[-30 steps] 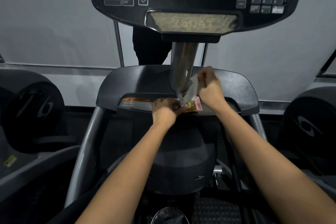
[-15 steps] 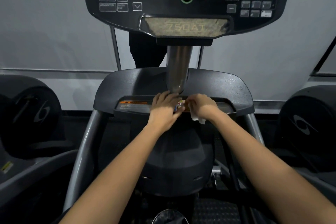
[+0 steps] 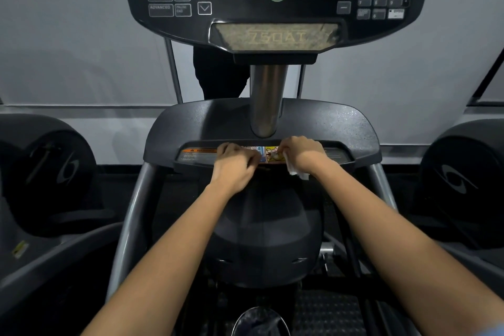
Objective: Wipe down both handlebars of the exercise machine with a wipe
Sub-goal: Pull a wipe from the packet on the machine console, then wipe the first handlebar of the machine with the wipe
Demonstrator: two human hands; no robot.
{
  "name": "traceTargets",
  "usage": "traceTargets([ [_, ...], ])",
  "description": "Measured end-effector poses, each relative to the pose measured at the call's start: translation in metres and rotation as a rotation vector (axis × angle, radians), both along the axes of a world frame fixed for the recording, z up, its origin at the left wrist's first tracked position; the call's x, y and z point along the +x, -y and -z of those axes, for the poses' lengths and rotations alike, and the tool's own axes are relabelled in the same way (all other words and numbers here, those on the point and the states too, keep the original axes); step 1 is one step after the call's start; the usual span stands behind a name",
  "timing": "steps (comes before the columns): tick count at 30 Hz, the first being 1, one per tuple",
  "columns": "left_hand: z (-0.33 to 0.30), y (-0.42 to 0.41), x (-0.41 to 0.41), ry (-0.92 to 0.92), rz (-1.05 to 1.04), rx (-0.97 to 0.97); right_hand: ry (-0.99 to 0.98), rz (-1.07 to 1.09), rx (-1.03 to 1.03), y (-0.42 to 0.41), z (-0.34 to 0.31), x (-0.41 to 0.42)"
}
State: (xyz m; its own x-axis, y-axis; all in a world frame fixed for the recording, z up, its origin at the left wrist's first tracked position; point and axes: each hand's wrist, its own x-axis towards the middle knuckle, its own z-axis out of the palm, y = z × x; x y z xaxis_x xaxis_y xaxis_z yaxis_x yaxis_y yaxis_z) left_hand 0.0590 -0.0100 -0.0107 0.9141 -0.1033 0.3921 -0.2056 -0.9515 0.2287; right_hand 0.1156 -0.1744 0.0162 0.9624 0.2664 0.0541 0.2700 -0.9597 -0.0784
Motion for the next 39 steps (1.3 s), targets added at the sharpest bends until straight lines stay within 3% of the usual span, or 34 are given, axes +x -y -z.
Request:
traceTargets([
  [4, -0.009, 0.008, -0.011, -0.019, 0.007, 0.047, 0.077, 0.021, 0.144, 0.003, -0.012, -0.018],
  [9, -0.036, 0.021, -0.046, -0.173, 0.200, -0.492, 0.150, -0.085, 0.919, 0.009, -0.035, -0.067],
  [12, -0.060, 0.037, -0.091, -0.275, 0.397, -0.782, 0.142, -0.182, 1.099, 0.017, -0.047, -0.111],
  [14, -0.072, 0.050, -0.129, -0.339, 0.459, -0.890, 0.162, -0.214, 1.140, 0.024, -0.051, -0.145],
  [17, -0.070, 0.062, -0.179, -0.327, 0.493, -0.885, 0.207, -0.203, 1.185, 0.032, -0.050, -0.203],
  [21, -0.061, 0.072, -0.245, -0.278, 0.544, -0.905, 0.290, 0.035, 1.394, 0.046, -0.041, -0.297],
  [26, -0.054, 0.094, -0.326, -0.285, 0.615, -1.009, 0.178, 0.175, 1.570, 0.065, -0.024, -0.409],
  [32, -0.050, 0.133, -0.395, -0.518, 0.615, -1.107, 0.206, 0.246, 1.492, 0.110, -0.021, -0.505],
  [39, -0.056, 0.183, -0.431, -0.699, 0.667, -1.289, 0.245, 0.339, 1.412, 0.168, -0.027, -0.560],
])
